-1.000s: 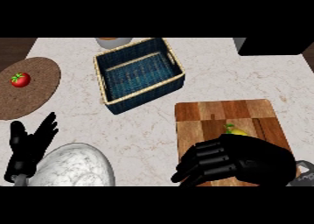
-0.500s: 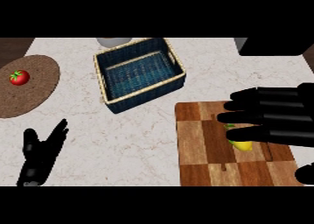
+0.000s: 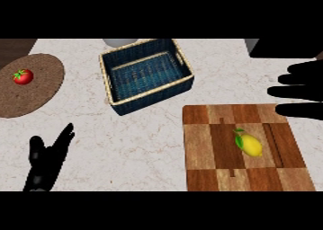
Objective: Pick the lemon from the cutting board and place it in the basket
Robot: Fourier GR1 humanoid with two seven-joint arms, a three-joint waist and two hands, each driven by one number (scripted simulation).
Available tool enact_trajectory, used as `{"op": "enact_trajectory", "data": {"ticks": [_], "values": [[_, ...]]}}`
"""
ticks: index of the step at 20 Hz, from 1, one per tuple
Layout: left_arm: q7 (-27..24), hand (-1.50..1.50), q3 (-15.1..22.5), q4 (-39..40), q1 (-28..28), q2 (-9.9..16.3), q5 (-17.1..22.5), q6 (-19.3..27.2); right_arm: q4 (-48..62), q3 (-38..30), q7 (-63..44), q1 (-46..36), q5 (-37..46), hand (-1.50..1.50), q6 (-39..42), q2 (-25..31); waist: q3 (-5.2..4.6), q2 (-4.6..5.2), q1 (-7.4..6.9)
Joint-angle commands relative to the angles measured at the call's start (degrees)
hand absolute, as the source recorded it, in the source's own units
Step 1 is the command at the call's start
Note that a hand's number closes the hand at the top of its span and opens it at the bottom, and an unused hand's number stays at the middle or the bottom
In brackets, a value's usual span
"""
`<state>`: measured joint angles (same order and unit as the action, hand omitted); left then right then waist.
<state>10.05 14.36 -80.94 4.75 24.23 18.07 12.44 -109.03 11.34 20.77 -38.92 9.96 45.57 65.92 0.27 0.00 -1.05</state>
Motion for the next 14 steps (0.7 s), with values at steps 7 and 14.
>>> {"op": "enact_trajectory", "data": {"ticks": [7, 14], "values": [[1.57, 0.0, -0.49, 3.42, -0.02, -1.08, 0.4, -2.04, 6.22, 5.64, 18.03, 1.19, 8.53, -1.5, -0.2, 6.36, -0.24, 0.45, 0.05], [1.64, 0.0, -0.69, 0.56, 2.34, -0.64, -0.48, -2.85, 8.15, 11.61, 15.1, 1.83, 10.35, -1.5, -4.64, 0.58, -0.29, 0.26, -0.43]]}}
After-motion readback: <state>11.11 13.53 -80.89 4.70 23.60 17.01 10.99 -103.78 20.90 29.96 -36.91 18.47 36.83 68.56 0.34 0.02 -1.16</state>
